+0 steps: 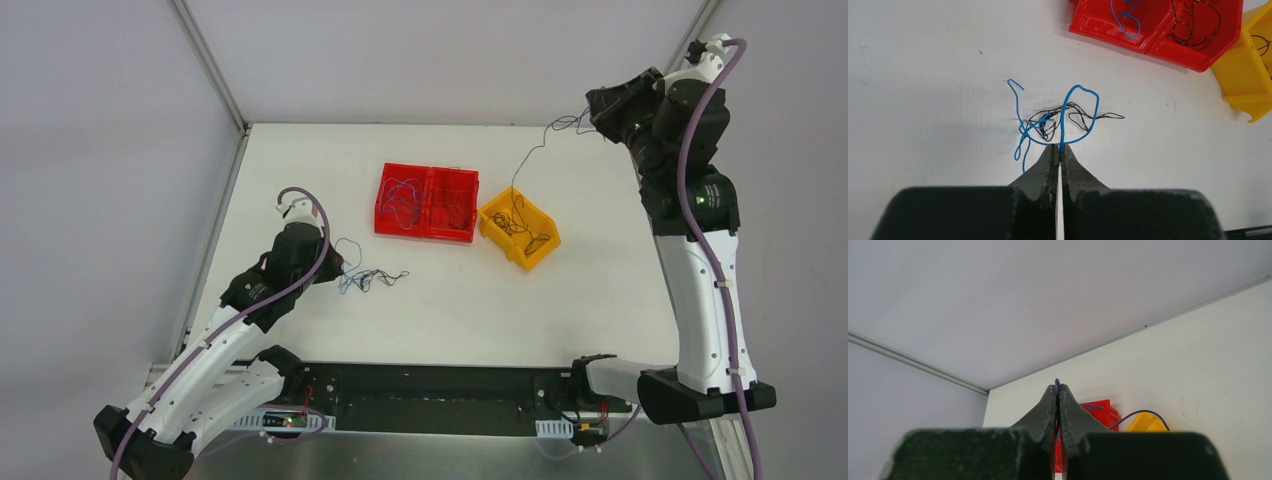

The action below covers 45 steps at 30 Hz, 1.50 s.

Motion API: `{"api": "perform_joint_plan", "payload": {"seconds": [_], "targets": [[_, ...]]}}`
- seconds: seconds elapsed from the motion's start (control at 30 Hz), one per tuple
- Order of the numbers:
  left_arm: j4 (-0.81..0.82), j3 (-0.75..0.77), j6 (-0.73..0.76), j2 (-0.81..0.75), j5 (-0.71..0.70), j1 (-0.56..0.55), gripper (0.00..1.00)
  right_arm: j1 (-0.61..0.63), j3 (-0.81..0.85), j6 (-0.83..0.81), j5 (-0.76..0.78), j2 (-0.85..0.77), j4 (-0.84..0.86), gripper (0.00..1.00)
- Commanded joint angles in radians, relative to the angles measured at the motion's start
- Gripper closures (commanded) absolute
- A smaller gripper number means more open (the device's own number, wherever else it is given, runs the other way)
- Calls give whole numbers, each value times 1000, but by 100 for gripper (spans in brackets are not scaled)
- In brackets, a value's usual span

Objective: Untangle the cables

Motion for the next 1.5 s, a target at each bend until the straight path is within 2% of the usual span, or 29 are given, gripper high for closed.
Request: {"api": "perform_joint_plan", "payload": {"seconds": [0.0, 0.27, 0.47, 0.7, 0.83, 0.93, 1.1, 1.2, 1.47], "targets": [[11, 23, 1, -3, 31, -7, 100, -26, 102, -1, -45, 40, -28, 100], [11, 19, 5, -4, 42, -7, 100, -43, -42, -20, -61, 62, 69, 100], [14, 14, 7, 0, 34, -7, 100, -44, -272, -22, -93, 14, 181, 100], [34, 13, 15, 34, 34, -7, 100, -22, -450, -53, -123, 23, 216, 100], [53, 13, 17, 48, 42, -8, 100, 56, -524, -113, 30, 78, 231, 100], [60, 14, 22, 55, 42, -7, 100, 75, -534, -112, 70, 148, 205, 100], [60, 7, 31, 44, 35, -7, 100, 108, -573, -135, 200, 165, 203, 100], [60, 2, 36, 34, 25, -6, 100, 108, -558, -137, 259, 190, 143, 100], [60, -2, 41, 28, 25, -8, 100, 92, -601, -109, 476, 116, 106, 100]]}}
